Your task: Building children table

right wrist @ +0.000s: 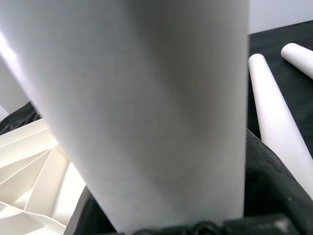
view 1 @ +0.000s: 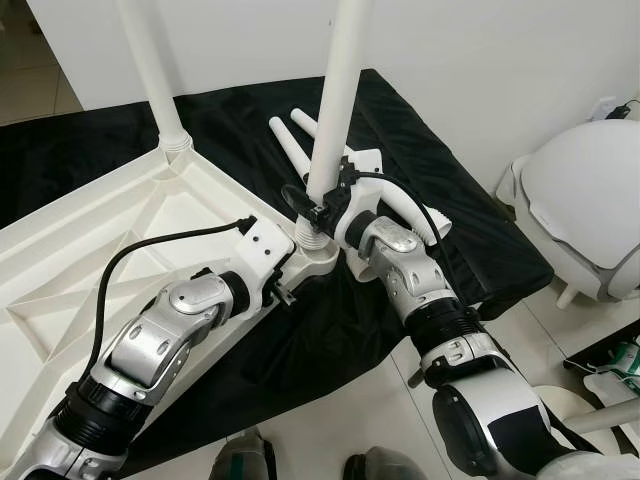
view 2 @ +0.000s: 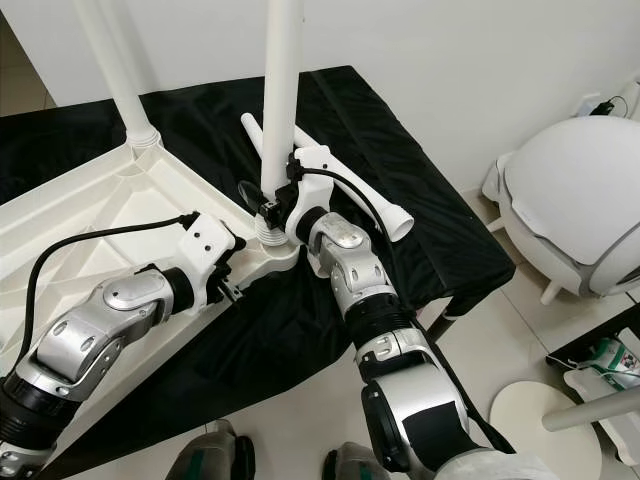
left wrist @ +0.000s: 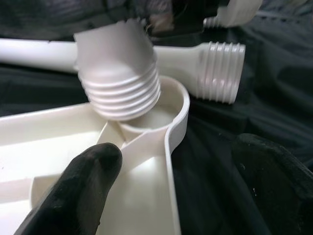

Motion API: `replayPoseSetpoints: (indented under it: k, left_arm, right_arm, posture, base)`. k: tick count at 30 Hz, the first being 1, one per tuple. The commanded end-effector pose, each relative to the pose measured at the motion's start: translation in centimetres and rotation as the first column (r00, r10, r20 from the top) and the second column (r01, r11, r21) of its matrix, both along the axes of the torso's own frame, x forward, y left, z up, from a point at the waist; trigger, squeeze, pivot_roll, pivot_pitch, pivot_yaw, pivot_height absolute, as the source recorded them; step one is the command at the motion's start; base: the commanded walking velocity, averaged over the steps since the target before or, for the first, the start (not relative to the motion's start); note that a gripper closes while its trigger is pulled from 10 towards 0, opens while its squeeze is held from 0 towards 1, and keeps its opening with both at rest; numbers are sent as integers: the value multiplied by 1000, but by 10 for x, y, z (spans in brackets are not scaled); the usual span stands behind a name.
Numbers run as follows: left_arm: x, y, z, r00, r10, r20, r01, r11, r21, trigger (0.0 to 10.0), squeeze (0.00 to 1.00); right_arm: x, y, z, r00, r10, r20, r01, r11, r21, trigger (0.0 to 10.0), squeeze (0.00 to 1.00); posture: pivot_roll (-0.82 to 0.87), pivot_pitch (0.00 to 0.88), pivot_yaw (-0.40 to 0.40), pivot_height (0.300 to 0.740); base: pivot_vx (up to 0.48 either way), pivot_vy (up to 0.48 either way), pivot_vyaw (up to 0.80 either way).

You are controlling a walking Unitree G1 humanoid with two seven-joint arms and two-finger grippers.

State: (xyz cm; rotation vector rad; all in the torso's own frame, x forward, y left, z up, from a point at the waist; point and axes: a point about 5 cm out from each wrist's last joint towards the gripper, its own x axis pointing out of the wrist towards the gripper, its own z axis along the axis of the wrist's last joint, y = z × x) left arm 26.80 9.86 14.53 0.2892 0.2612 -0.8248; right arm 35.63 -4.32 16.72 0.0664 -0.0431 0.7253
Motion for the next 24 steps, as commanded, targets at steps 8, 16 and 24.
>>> replayPoseSetpoints:
  k: [8, 16, 24]
  left_arm:
    - [3, 8, -11, 998, 47, -44, -43, 996, 74, 10000, 0]
    - [2, 8, -9, 998, 50, -43, -47, 997, 67, 10000, 0]
    - [3, 9, -6, 997, 66, -30, -64, 997, 44, 10000, 0]
  right_arm:
    - [-2, -2, -10, 998, 8, -66, -6, 999, 37, 10000, 0]
    - [-6, -10, -11, 994, 9, -106, 1, 996, 90, 10000, 0]
    - [-8, -26, -10, 993, -13, -114, 21, 997, 72, 10000, 0]
  posture:
    - [-1, 20, -2, 740]
    - [-1, 20, -4, 740]
    - [-5, 18, -8, 740]
  base:
    - [0, 0, 0]
    - [0, 0, 0]
    - [0, 0, 0]
